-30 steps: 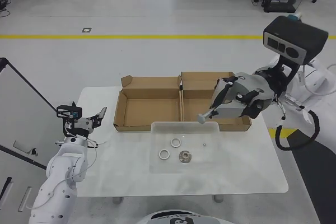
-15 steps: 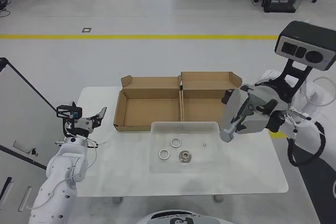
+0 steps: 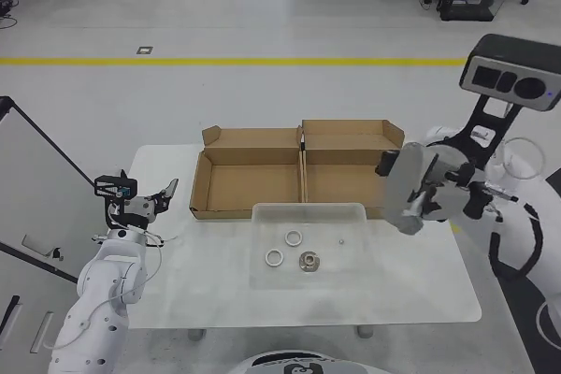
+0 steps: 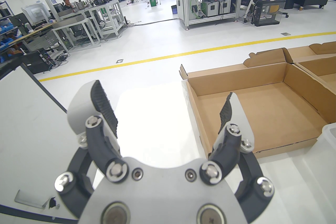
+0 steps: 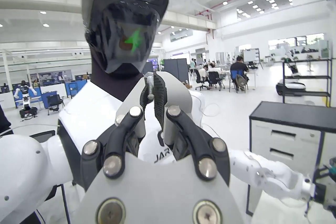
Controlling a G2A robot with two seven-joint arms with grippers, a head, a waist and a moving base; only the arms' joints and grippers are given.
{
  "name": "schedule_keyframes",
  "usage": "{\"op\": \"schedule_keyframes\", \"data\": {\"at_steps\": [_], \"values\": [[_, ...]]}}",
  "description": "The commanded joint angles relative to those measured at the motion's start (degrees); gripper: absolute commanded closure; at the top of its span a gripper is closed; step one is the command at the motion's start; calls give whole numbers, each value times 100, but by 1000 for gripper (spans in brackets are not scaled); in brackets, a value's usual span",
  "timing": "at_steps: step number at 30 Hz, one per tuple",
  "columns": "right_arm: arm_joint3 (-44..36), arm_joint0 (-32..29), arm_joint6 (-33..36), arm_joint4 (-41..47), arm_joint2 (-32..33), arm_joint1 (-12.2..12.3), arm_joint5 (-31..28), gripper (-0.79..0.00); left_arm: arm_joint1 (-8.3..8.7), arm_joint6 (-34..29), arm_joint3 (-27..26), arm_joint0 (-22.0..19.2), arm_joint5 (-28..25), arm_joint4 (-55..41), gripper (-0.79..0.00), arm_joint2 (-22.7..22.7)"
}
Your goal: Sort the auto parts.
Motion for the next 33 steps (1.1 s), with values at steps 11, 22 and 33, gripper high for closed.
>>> {"op": "schedule_keyframes", "data": {"at_steps": [11,22,33], "values": [[58,-227,117,-579,236,-107,475,0,0,0,0,0,0,0,-785,0],[-333,-445,-20,506,272,-350,-20,0,0,0,0,0,0,0,-785,0],[-217,-625,61,144,359,-567,61,0,0,0,0,0,0,0,-785,0]]}}
